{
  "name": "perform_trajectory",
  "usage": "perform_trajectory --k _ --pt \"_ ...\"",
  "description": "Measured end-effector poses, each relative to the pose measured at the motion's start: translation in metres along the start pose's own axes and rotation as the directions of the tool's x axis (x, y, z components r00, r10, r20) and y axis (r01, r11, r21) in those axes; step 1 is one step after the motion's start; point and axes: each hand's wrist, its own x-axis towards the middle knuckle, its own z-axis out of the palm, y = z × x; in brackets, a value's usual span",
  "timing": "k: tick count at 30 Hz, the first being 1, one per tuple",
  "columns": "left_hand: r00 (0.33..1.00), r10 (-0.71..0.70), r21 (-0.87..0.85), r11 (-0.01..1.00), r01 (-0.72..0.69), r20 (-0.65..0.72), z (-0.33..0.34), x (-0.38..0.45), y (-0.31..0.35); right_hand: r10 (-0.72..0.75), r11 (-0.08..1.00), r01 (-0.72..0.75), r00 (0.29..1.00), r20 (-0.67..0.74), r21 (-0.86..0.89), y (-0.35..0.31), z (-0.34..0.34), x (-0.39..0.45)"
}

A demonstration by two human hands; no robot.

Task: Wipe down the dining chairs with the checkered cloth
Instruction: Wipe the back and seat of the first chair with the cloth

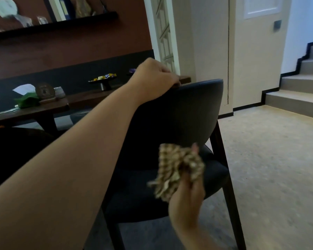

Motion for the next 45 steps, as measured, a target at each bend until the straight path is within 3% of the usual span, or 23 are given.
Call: perform_trajectory --k 1,3,7,10,12,14,18,21,23,25,27,30,33,37,41,43,45 --pt "0.995 0.006 0.066 0.998 0.001 -0.096 -0.001 -0.005 0.005 0.068 0.996 -0.060 0.988 -0.139 0.059 -0.015 -0.003 0.020" --pt "0.980 0.011 0.018 1.000 -0.008 -0.199 0.001 -0.010 0.002 0.005 0.996 0.022 0.952 -0.306 0.082 -0.048 -0.009 0.068" --pt "0.938 0.111 0.175 0.983 -0.055 -0.328 0.010 -0.021 0.001 -0.187 0.982 0.182 0.934 -0.303 -0.046 -0.082 0.005 0.149" --pt "0.928 0.034 0.066 0.998 -0.011 -0.370 0.008 -0.018 0.001 -0.351 0.909 0.311 0.930 -0.109 -0.278 -0.074 0.036 0.155" --pt "0.910 -0.021 -0.034 0.999 0.008 -0.414 0.005 -0.016 0.001 -0.500 0.792 0.483 0.864 0.057 -0.374 -0.059 0.050 0.138" --pt "0.903 -0.062 -0.131 0.991 0.007 -0.426 0.005 -0.016 -0.002 -0.599 0.683 0.629 0.773 0.209 -0.371 -0.041 0.046 0.122" --pt "0.864 -0.091 -0.211 0.977 -0.019 -0.496 0.007 -0.019 -0.002 -0.615 0.574 0.750 0.660 0.433 -0.328 -0.020 0.022 0.103" --pt "0.808 0.016 0.008 1.000 -0.014 -0.589 0.016 -0.029 0.000 -0.558 0.465 0.848 0.503 0.660 -0.254 -0.008 0.000 0.090" --pt "0.821 0.162 0.363 0.930 0.058 -0.547 0.023 -0.045 -0.002 -0.504 0.440 0.876 0.422 0.753 -0.196 0.004 -0.017 0.083" --pt "0.885 0.257 0.623 0.781 0.047 -0.388 0.028 -0.066 -0.010 -0.458 0.491 0.853 0.424 0.781 -0.176 0.019 -0.033 0.076" --pt "0.930 0.250 0.704 0.710 0.014 -0.270 0.027 -0.086 -0.022 -0.416 0.560 0.805 0.477 0.774 -0.195 0.034 -0.042 0.069" --pt "0.934 0.276 0.770 0.638 -0.001 -0.228 0.025 -0.115 -0.042 -0.366 0.590 0.769 0.527 0.767 -0.247 0.056 -0.046 0.057" --pt "0.922 0.285 0.755 0.656 0.012 -0.262 0.030 -0.141 -0.068 -0.321 0.616 0.735 0.563 0.761 -0.284 0.080 -0.043 0.035" --pt "0.879 0.229 0.652 0.749 0.115 -0.418 0.056 -0.182 -0.126 -0.254 0.666 0.687 0.574 0.778 -0.290 0.112 -0.030 -0.005" --pt "0.869 -0.022 0.431 0.862 0.266 -0.493 0.084 -0.222 -0.207 -0.053 0.722 0.583 0.583 0.811 -0.372 0.138 -0.019 -0.043" --pt "0.844 -0.181 0.300 0.880 0.369 -0.505 0.088 -0.237 -0.249 0.038 0.685 0.570 0.595 0.803 -0.455 0.150 -0.005 -0.051" --pt "0.746 -0.387 0.096 0.853 0.512 -0.542 0.091 -0.249 -0.288 0.134 0.559 0.603 0.612 0.779 -0.570 0.159 0.017 -0.056"
